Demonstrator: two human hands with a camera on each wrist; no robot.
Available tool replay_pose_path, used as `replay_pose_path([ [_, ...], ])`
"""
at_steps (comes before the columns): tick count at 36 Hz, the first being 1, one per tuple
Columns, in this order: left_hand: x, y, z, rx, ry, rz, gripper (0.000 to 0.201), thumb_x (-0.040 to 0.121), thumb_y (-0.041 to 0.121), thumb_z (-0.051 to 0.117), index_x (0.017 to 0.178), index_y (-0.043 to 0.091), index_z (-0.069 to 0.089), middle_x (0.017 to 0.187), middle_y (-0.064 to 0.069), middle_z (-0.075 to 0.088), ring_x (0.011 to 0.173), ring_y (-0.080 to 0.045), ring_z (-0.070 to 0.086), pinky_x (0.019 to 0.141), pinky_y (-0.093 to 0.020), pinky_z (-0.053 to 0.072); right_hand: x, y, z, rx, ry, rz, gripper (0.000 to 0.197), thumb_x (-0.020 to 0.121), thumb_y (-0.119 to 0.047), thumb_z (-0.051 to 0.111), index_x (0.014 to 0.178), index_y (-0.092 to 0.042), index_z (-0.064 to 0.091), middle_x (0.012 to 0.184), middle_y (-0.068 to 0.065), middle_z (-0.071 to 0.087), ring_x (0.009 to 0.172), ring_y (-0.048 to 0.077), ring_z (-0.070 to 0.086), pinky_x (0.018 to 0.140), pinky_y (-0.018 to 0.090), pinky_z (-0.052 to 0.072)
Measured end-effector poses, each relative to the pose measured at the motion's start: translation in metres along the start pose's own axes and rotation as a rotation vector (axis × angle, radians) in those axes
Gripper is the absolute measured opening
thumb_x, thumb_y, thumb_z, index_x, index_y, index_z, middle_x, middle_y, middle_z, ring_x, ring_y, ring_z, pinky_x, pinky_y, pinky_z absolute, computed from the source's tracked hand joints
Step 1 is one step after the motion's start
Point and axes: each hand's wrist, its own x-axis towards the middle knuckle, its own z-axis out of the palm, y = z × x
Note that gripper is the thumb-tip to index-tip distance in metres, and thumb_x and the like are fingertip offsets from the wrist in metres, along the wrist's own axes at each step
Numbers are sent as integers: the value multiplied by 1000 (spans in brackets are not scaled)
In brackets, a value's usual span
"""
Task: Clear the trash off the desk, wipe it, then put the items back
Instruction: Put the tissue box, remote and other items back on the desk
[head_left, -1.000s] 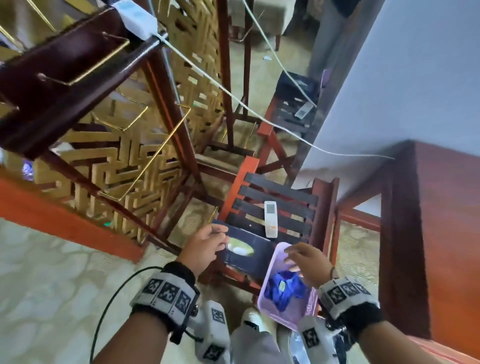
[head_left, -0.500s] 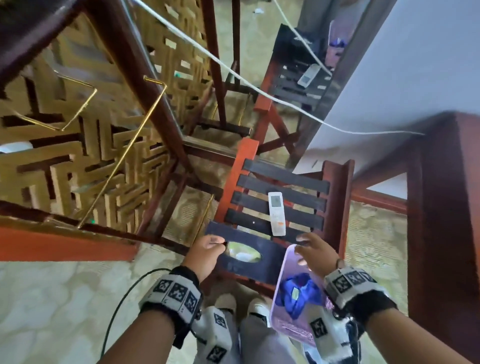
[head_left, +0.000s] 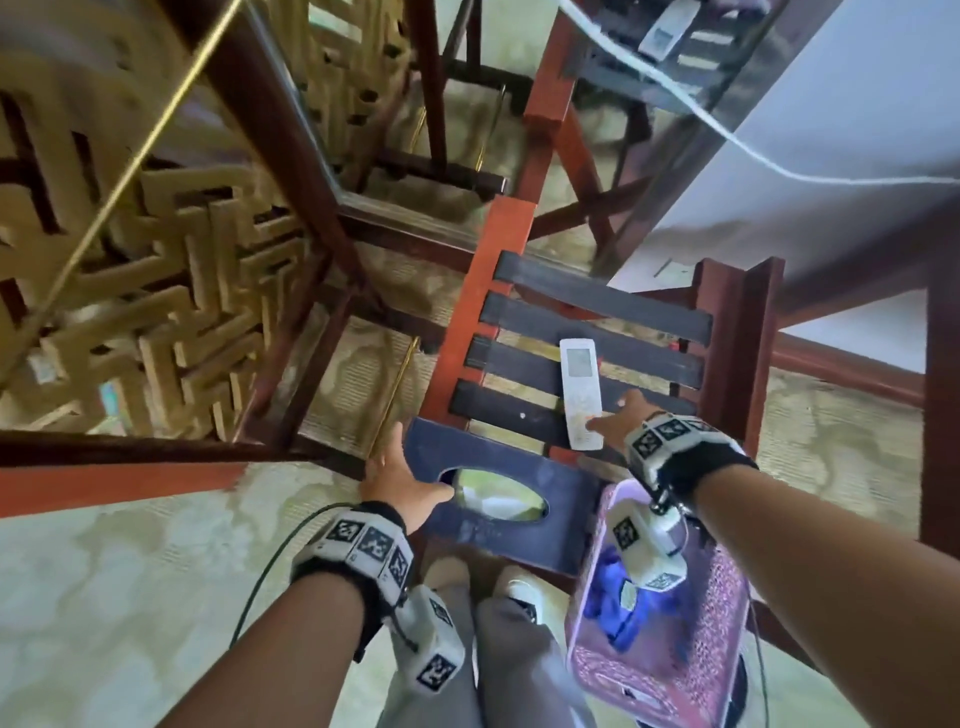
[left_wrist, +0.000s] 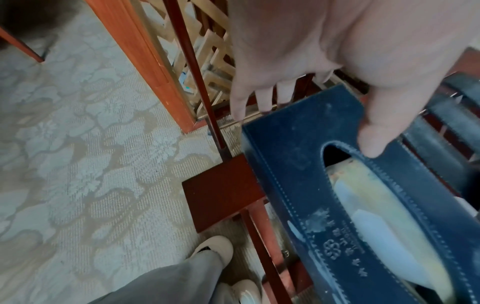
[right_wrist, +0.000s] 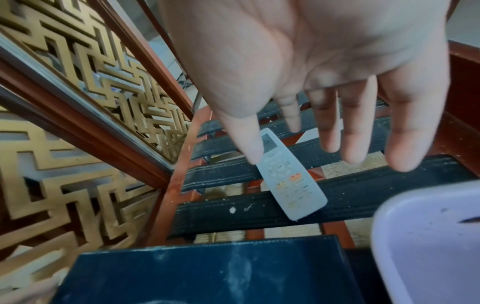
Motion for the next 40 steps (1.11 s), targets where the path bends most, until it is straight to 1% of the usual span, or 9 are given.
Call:
replay_pose_path([
  [4,14,-8,17,11,-14,-25,114,69,30,80,152,24,2,153,-11,27,134,-31,38,105,-44,38,31,-1,12,-41,-6,31,77,68,-55,66,127,-16,37,125,16,57,110,35,56,95,49,44],
  [9,31,-11,25,72,9,-75,103,78,31,75,151,20,3,147,-16,33,129,-36,43,102,-45,41,40,-16,22,-61,-24,50,73,74,-49,69,127,-12,34,124,18,56,110,38,56,96,50,44],
  [12,41,-14,25,70,-26,-104,94,83,29,71,150,17,6,147,-18,30,129,-37,42,104,-45,40,52,-25,30,-46,-22,40,75,71,-44,73,126,-13,33,123,17,56,108,38,56,95,49,45],
  [16,47,-15,27,84,-11,-114,84,81,34,72,142,14,18,135,-20,35,119,-39,47,100,-46,41,59,-39,33,17,14,48,95,78,-36,74,147,-9,14,137,20,45,123,37,46,101,46,40],
  [19,49,-14,27,86,-4,-121,81,82,35,72,139,13,19,135,-19,32,117,-38,48,97,-45,42,65,-42,34,17,71,49,102,79,-38,74,149,-9,5,141,21,41,125,38,46,97,46,40],
  [27,50,-15,22,14,-37,-88,83,81,31,73,141,13,18,137,-17,36,118,-35,49,92,-41,42,68,-36,41,53,134,25,81,79,-20,75,137,-9,19,122,22,55,110,39,56,75,40,39],
  [30,51,-14,19,-38,-61,-80,84,78,29,76,139,15,20,134,-13,46,116,-33,53,93,-42,45,66,-36,40,57,146,9,77,80,-18,74,134,-8,21,119,21,56,108,39,56,74,40,39],
  [35,48,-15,15,-45,-60,-72,81,77,27,78,138,16,26,130,-7,54,115,-30,56,87,-37,43,63,-33,35,86,127,-12,69,77,-16,76,125,-9,26,115,19,58,103,38,58,73,41,44],
  [40,48,-13,14,-23,-54,-73,77,74,28,80,132,19,31,128,-7,55,114,-31,56,91,-39,45,54,-25,30,59,109,-61,80,78,-16,75,138,-10,22,124,17,55,112,36,55,75,34,38],
])
